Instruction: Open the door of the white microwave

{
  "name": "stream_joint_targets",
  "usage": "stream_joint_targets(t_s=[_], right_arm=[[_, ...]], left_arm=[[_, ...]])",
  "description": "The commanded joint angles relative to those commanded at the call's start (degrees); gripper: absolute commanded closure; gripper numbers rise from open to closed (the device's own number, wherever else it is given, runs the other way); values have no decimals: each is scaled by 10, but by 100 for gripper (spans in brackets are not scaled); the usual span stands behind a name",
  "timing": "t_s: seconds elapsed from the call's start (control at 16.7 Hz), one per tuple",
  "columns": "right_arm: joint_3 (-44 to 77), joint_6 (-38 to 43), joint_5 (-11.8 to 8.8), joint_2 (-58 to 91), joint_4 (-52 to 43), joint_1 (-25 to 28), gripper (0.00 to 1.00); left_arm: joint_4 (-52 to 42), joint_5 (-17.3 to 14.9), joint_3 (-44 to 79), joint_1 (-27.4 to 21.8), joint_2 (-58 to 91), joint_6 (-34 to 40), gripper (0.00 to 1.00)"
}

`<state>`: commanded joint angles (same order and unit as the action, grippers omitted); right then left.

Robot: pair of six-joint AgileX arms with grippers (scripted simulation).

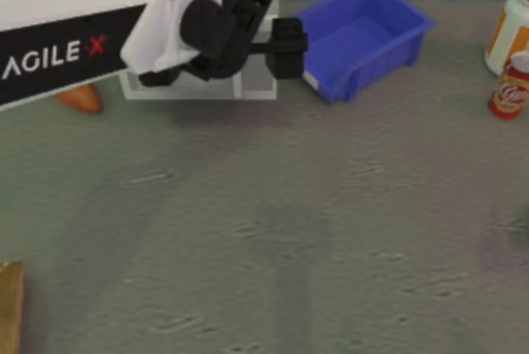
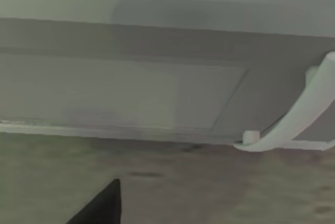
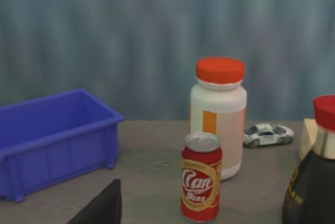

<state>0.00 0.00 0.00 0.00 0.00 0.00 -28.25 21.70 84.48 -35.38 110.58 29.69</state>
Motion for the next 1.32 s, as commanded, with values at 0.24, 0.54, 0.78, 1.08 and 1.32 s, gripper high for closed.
stream_joint_targets(t_s=[0.24, 0.54, 0.78, 1.08, 1.32], right_arm=[[0, 0, 0, 0, 0, 0, 0], [0, 0, 0, 0, 0, 0, 0], [0, 0, 0, 0, 0, 0, 0], [0, 0, 0, 0, 0, 0, 0], [0, 0, 0, 0, 0, 0, 0]], left_arm=[[19, -5, 10, 8, 23, -8, 0], [85, -22, 46, 34, 122, -31, 0], [92, -24, 49, 38, 130, -34, 0], [92, -24, 49, 38, 130, -34, 30], [92, -24, 49, 38, 130, -34, 60]])
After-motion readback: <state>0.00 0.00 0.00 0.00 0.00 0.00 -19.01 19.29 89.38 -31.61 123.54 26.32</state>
